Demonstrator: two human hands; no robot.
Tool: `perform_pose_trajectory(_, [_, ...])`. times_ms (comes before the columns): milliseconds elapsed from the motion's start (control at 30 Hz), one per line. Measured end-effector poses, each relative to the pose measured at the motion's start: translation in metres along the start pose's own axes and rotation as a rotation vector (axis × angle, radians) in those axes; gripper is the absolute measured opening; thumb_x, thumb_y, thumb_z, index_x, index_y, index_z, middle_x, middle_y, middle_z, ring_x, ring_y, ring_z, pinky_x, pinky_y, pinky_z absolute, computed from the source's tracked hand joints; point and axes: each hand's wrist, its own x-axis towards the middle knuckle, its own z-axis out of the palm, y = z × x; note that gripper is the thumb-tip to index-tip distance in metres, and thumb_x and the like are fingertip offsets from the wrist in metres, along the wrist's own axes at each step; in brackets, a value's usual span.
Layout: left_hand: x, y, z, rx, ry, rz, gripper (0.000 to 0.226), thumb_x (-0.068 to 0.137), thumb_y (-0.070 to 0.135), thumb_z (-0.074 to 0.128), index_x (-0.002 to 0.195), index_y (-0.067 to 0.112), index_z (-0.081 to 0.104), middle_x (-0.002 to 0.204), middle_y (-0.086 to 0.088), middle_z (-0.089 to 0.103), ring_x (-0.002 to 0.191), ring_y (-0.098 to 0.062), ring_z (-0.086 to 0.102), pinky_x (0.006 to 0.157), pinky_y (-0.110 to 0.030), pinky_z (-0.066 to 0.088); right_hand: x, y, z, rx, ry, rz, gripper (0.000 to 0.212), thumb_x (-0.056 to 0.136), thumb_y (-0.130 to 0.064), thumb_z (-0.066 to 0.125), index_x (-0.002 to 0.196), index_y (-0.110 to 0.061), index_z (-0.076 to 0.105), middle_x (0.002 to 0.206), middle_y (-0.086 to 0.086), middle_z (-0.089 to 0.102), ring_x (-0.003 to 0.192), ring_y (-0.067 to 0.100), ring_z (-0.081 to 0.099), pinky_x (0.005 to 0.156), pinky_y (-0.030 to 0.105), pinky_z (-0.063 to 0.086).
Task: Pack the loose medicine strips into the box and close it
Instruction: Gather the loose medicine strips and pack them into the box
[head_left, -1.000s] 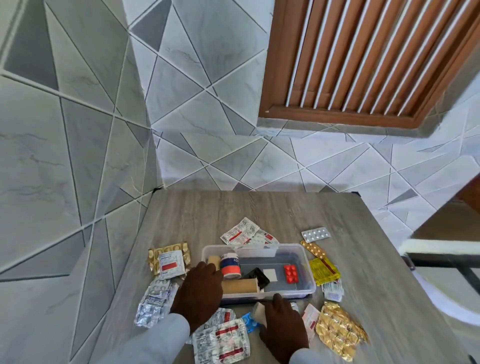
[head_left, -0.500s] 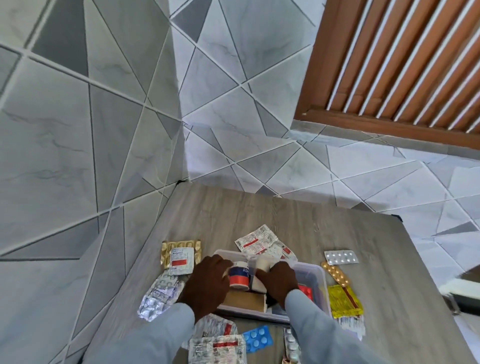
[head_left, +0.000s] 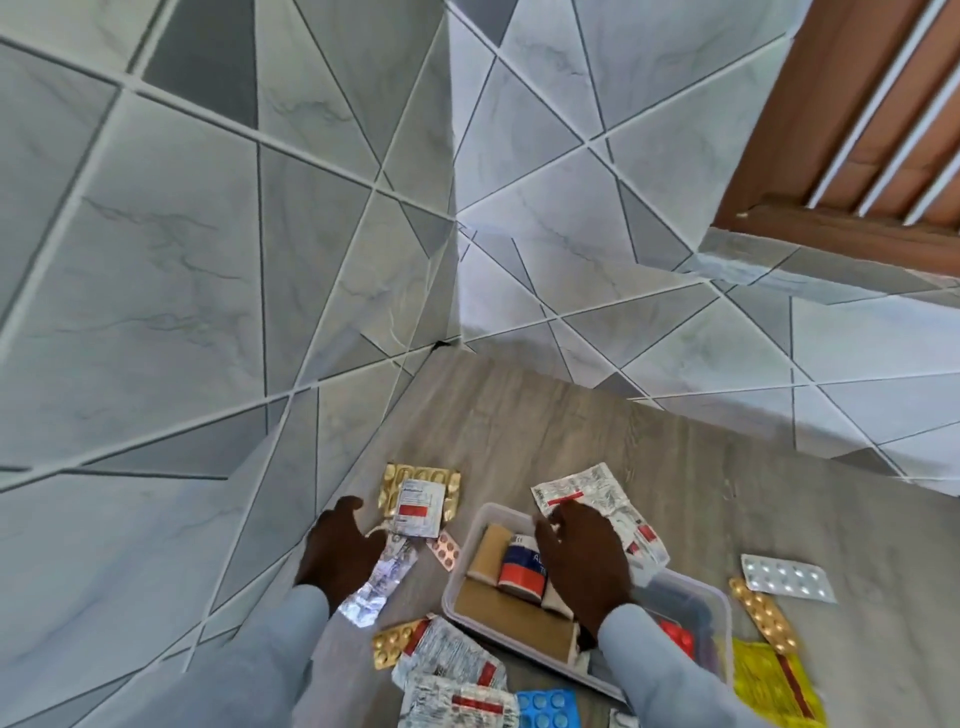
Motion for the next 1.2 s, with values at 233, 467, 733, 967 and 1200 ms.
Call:
perform_pose_trajectory(233, [0.031,-0.016,0.000,0.197,-0.225,-0.067,0.101,0.059,0.052,0.077,0.141,0.027,0.023,0.142,-0.013,0.041,0.128,-0.037,0.043,0.102,-0.049,0.043,0.046,-0.084,0.049,0.097,-0.280,-0.104,0.052,0.084,-0.036,0.066,0.129,-0.017,0.050,0.127,0.007,0.055,0.118,0.025,0.053,0.103,0.036,0.043])
perform_pose_trajectory(467, [0.035,-0.026,0.016,0.385,-0.317,0.059,0.092,0.069,0.049,0.071,0.141,0.032,0.017,0.139,-0.006,0.041,0.124,-0.034,0.044,0.098,-0.048,0.045,0.085,-0.117,0.105,-0.207,-0.504,-0.038,0.089,0.079,-0.038,0.073,0.149,-0.024,0.020,0.158,0.010,0.020,0.144,0.032,0.022,0.115,0.048,0.029])
perform_pose_trajectory(733, [0.046,-0.036,0.016,0.229,-0.348,0.057,0.095,0.064,0.030,0.078,0.138,0.027,0.020,0.127,-0.010,0.055,0.115,-0.033,0.054,0.093,-0.046,0.049,0.100,-0.127,0.131,-0.423,-0.486,-0.066,0.097,0.066,-0.045,0.080,0.144,-0.024,0.025,0.142,0.011,0.040,0.130,0.037,0.036,0.105,0.053,0.035])
perform_pose_trajectory(967, [0.052,-0.034,-0.002,0.204,-0.448,-0.041,0.060,0.063,0.032,0.076,0.114,0.020,0.048,0.117,-0.009,0.060,0.108,-0.030,0.058,0.087,-0.036,0.051,0.102,-0.127,0.121,-0.298,-0.520,0.037,0.071,0.063,-0.041,0.083,0.122,-0.014,0.051,0.129,0.011,0.041,0.122,0.035,0.043,0.098,0.046,0.046])
perform_pose_trajectory(1200, [0.052,-0.015,-0.043,-0.046,-0.320,0.004,0.026,0.064,0.000,0.074,0.060,0.015,0.053,0.062,-0.008,0.057,0.065,-0.022,0.056,0.059,-0.029,0.042,0.099,-0.100,0.061,0.273,-0.372,0.029,0.036,0.067,-0.040,0.078,0.077,-0.010,0.062,0.080,0.006,0.064,0.082,0.028,0.062,0.064,0.030,0.048])
